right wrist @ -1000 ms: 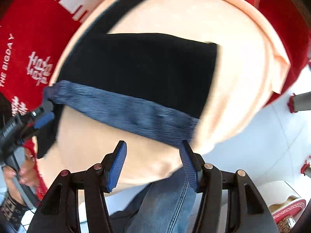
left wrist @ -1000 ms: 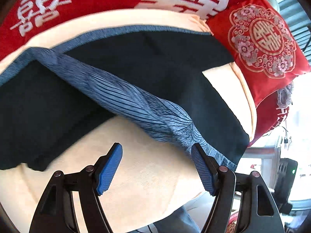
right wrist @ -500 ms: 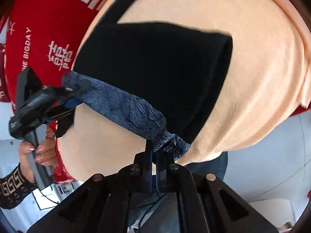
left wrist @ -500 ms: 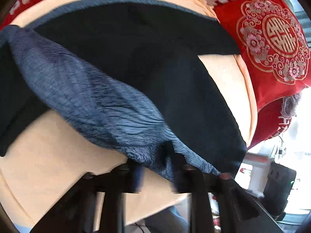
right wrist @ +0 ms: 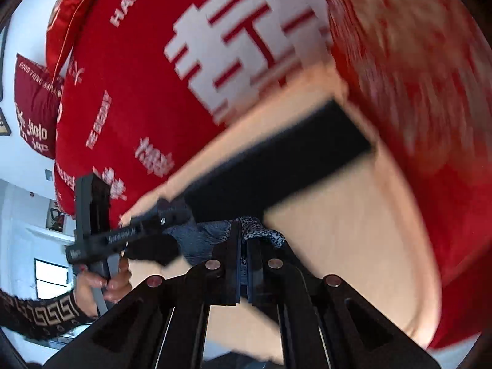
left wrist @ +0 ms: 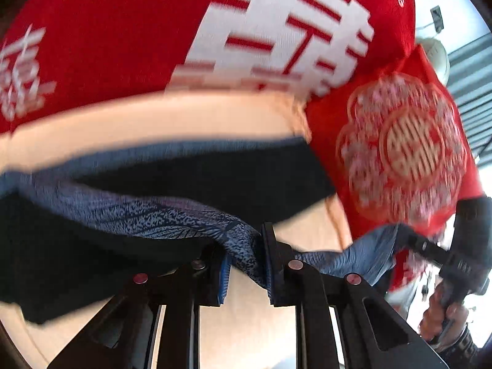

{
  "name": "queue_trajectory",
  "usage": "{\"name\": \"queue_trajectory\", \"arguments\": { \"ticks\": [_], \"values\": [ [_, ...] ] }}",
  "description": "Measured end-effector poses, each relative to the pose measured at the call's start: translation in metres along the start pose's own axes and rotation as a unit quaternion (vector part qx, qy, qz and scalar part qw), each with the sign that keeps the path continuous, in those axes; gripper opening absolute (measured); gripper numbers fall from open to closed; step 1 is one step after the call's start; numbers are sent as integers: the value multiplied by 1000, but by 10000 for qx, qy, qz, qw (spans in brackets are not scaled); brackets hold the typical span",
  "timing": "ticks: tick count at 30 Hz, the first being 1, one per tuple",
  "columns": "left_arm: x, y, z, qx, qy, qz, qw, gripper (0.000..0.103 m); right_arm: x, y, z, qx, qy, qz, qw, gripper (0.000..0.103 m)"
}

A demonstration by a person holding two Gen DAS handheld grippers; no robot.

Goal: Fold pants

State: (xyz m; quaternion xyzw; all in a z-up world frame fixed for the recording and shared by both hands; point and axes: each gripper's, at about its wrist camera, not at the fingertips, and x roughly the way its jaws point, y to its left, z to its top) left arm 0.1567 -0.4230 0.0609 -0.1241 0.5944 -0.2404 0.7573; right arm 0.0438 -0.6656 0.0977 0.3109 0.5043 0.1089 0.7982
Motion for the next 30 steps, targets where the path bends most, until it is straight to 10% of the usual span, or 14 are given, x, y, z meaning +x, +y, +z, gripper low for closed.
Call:
{"name": "queue_trajectory", "arguments": {
  "ticks": [11,15,18,22,30],
  "values": [
    [57,0,62,143,531,213,9983,24,119,-31,131,-197,762,-748,9941,3],
    [47,4,50,357,648,510,9960,58,142,-48,136,-138,947,-1148,9888,5],
    [38,15,46,435,552,840,9940,59,150,-61,142,-43,915,-1503,9844,7],
    [46,45,34,241,561,1514,9866,59,132,-52,145,-65,485,-1524,9871,61],
    [60,108,-20,-481,764,2177,9718,60,87,-32,54,286,393,-1224,9913,68]
  ]
}}
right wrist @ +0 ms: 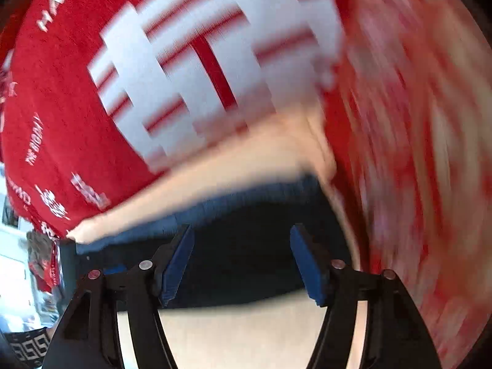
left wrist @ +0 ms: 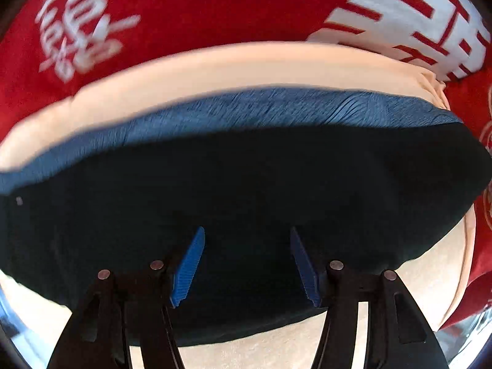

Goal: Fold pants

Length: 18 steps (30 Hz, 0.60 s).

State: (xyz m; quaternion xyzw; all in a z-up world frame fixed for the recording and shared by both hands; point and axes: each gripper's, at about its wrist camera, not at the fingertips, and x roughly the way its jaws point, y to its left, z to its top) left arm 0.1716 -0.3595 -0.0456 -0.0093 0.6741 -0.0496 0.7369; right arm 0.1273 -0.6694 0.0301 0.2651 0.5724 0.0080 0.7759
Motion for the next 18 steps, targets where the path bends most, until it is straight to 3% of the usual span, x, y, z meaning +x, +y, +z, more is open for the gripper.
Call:
{"name": "queue_trajectory", "arguments": {
  "ticks": [2,5,6,7,8,11,13,15,17,18],
  "values": [
    [-1,0,-5,125,-105,57,9999,61,19,-26,-18,688,210,51,9974,62],
    [0,-2,-6,269,-137,152,9994,62,35,-50,-20,1416,-15,378,9892,58],
    [1,-2,-5,290,-144,151,9994,63,39,-52,-17,1471,-48,383,9884,47],
    [1,-1,-5,302,-139,149,9993,63,44,-52,-14,1528,-36,410,9874,13],
    [1,-1,-5,297,-122,150,9994,63,44,-49,-9,1508,32,390,9878,8],
    [-4,2,-10,291,-47,71,9995,63,5,-16,-1,694,-403,544,9953,7],
    [-3,5,-17,344,-19,100,9994,63,-3,-7,-6,252,-356,309,9986,7],
    [-2,7,-23,424,-128,149,9989,65,9,-18,-14,135,-67,-19,9999,11],
    [-3,8,-23,461,-124,182,9987,66,41,-45,-23,302,696,-665,9949,22],
    [-4,8,-21,460,-72,204,9987,66,41,-52,-27,469,731,-587,9945,28]
  ]
}}
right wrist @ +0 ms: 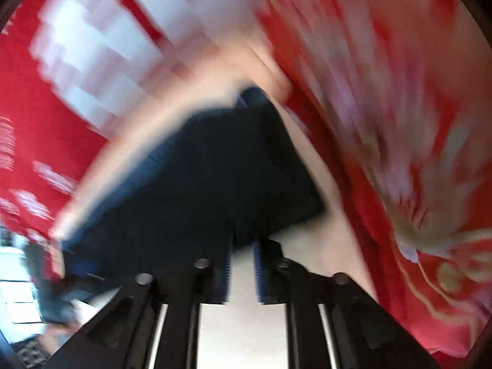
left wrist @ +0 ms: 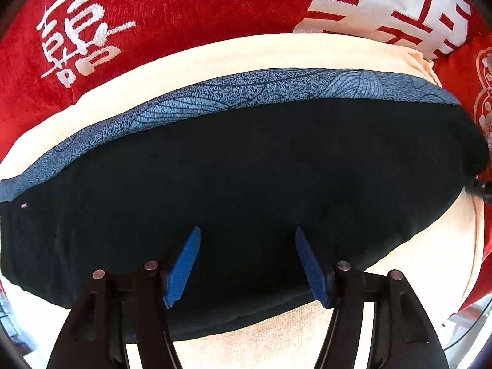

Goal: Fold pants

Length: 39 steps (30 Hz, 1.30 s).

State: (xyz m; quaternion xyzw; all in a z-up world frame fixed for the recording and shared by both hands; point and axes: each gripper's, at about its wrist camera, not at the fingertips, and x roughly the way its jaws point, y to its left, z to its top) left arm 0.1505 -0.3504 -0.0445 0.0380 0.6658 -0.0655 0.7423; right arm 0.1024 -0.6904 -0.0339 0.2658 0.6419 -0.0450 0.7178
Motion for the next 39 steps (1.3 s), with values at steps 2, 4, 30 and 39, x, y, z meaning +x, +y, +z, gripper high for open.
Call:
{"name": "queue_trajectory", "arguments": {
  "ticks": [2,4,30,39],
  "values": [
    [-6,0,4,11,37,56,10000,66,-29,5,-11,-61,-383,75,9992,28],
    [-16,-2,11,-7,-165,-38,9999,66,-65,18,-17,-273,-935,467,9941,29],
    [-3,-30,25,-347,-549,42,9979,66,-54,63,45,-937,-1282,-654,9852,16],
    [-4,-16,-21,-74,-240,12,9997,69,-49,20,-26,-963,-766,-1117,9861,40]
  ]
}}
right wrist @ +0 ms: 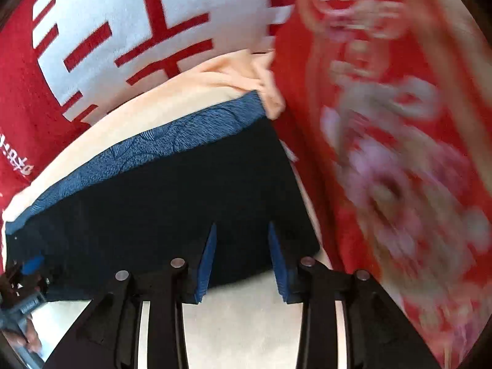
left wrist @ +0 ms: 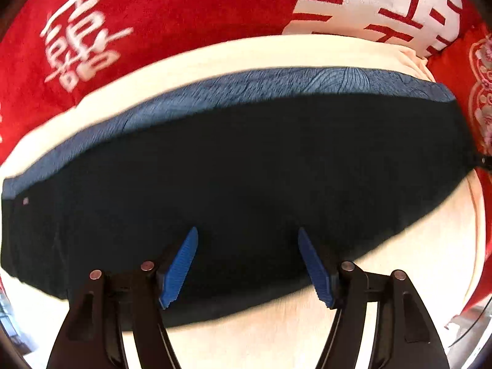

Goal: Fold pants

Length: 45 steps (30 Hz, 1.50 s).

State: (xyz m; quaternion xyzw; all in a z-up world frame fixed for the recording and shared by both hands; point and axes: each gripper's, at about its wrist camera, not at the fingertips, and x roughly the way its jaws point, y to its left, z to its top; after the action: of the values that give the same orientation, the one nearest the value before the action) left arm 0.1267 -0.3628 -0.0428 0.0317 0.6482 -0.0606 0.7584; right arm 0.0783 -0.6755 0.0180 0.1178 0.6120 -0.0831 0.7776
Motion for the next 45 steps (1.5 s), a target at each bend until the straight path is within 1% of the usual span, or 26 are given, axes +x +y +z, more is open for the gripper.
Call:
{"name": "queue_trajectory", "arguments": {
  "ticks": [1,4,7,8,10,11,13,15,17,20,22,24,26,28,29,30,31,32,33,34,35,37,39,42,43,45],
  "values": [
    [-5,7,-5,-109,14,-47,9999,69,-9,0,-11,9,93,77,9999,43],
    [-15,26,-17,-391,80,-108,9991,69,-25,13,-36,176,295,712,9969,51],
    [-26,47,-29,-428,31,-50,9991,69,-33,41,-65,274,601,1330,9889,52],
    [-35,49,-30,-392,-10,-11,9992,69,-33,54,-74,345,707,1593,9841,52],
    [-46,71,-40,-321,-119,79,9994,69,-30,81,-94,431,898,2097,9727,52],
    [-50,87,-45,-320,-154,121,9993,69,-31,100,-107,424,979,2354,9660,52],
    [-50,118,-49,-354,-154,216,9990,69,-33,137,-111,394,1104,2670,9566,52],
    [-56,153,-54,-415,-184,332,9984,69,-26,174,-130,446,1286,3072,9419,52],
    [-58,187,-56,-441,-263,452,9977,69,-7,214,-149,498,1463,3418,9270,52],
    [-54,235,-55,-393,-349,740,9959,69,34,280,-148,523,1606,3737,9120,52],
    [-46,268,-54,-362,-344,962,9941,69,49,310,-154,546,1620,3870,9061,52],
    [-34,300,-56,-431,-295,1158,9919,69,65,327,-148,505,1636,3861,9064,52],
    [-27,323,-58,-586,-262,1223,9904,69,74,337,-150,472,1626,3876,9061,52],
    [-19,348,-63,-818,-238,1173,9894,69,77,338,-153,494,1592,3929,9044,52],
    [-19,358,-68,-890,-280,1037,9902,71,78,339,-155,498,1570,3975,9027,52],
    [-18,363,-70,-920,-347,944,9907,78,80,341,-156,502,1537,4015,9015,52],
    [-15,365,-70,-882,-383,894,9913,79,84,342,-155,542,1521,4053,8998,52],
    [-14,366,-70,-856,-394,835,9920,79,94,361,-147,577,1550,4092,8973,51],
    [-13,370,-69,-859,-411,765,9925,79,99,364,-144,649,1613,4103,8952,32],
    [-13,373,-70,-863,-416,682,9931,79,100,366,-140,619,1646,3981,9003,8],
    [-15,376,-71,-838,-413,616,9937,79,97,368,-136,564,1620,3948,9026,8],
    [-16,380,-73,-766,-399,548,9948,79,75,370,-135,415,1367,4016,9046,7],
    [-17,384,-77,-696,-411,446,9957,79,60,367,-145,244,1227,3826,9154,7],
    [-14,380,-81,-436,-474,530,9965,79,79,364,-164,340,1421,3409,9287,7],
    [-13,379,-81,-376,-483,576,9965,79,90,360,-170,472,1542,3372,9275,8],
    [-13,373,-80,-337,-450,646,9963,79,92,348,-173,687,1676,3570,9164,12]
  ]
}}
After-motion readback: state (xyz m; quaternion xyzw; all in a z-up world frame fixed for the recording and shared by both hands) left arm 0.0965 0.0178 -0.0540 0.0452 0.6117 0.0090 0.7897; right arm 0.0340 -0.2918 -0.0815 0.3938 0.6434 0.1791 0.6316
